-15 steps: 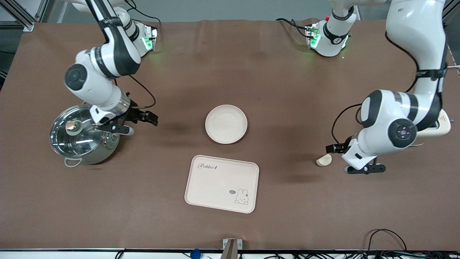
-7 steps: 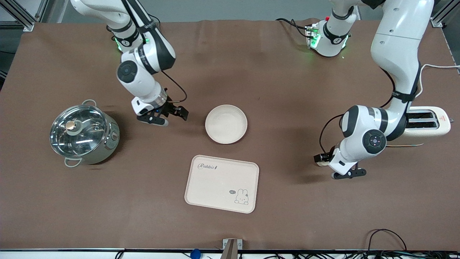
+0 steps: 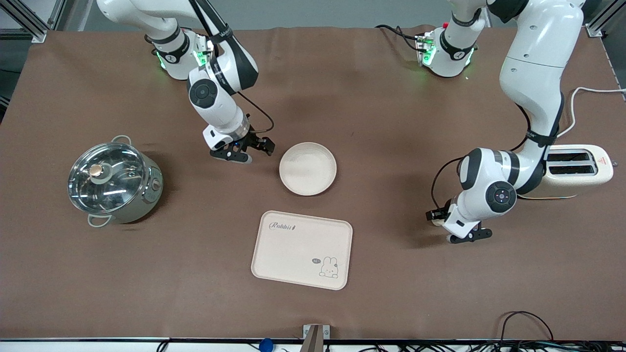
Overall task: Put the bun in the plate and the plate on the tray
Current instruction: 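Grasp the white bun with the left gripper while the right gripper nears the plate, then carry the bun over the plate with the left gripper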
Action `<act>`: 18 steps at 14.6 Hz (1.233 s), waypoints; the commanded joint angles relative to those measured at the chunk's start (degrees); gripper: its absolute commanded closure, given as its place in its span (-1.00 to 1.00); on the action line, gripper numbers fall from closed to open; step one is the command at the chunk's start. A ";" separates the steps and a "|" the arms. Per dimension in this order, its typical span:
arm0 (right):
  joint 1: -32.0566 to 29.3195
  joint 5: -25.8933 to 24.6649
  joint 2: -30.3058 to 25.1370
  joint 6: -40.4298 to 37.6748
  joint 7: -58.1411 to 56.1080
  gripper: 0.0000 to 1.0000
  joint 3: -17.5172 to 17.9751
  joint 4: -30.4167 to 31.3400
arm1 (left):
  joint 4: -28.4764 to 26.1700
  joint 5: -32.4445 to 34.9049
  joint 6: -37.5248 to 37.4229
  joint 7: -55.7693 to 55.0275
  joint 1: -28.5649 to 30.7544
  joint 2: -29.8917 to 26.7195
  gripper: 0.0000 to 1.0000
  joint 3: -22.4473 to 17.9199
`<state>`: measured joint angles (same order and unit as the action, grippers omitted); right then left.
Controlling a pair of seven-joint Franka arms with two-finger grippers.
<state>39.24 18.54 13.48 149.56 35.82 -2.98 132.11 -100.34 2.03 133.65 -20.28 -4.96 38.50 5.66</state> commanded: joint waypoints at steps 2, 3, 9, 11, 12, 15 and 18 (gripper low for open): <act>1.97 1.32 6.37 -0.06 4.07 -1.00 -0.62 -7.10 | 0.06 1.05 0.03 -2.65 -0.75 -1.32 0.02 0.22; 2.59 1.32 8.82 -0.58 4.86 -1.00 -0.62 -9.91 | 0.06 0.96 -0.23 -4.66 -1.97 -1.84 0.02 0.66; 3.29 1.32 15.00 0.29 5.49 -0.98 -0.62 -15.21 | 2.60 0.96 -5.76 -25.90 -14.61 -3.78 0.01 0.93; 3.30 1.32 15.52 0.47 5.48 -0.89 -0.62 -15.12 | 3.75 1.05 -6.47 -33.30 -19.54 -3.61 -0.01 0.93; 3.38 1.32 15.53 0.47 5.48 -0.87 -0.62 -15.21 | 4.01 0.79 -6.48 -35.25 -21.30 -3.52 -0.03 0.93; 4.17 1.32 15.96 0.56 5.48 -0.60 -0.62 -15.12 | 6.99 0.17 -6.48 -43.24 -25.96 -1.95 -0.03 2.50; 4.35 1.23 16.31 0.56 5.48 -0.12 -0.62 -15.12 | 10.16 0.08 -6.48 -50.45 -30.62 1.48 -0.03 2.60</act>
<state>42.70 18.92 29.18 149.91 40.62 -3.03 117.31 -93.95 2.03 128.37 -66.88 -33.55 36.62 8.18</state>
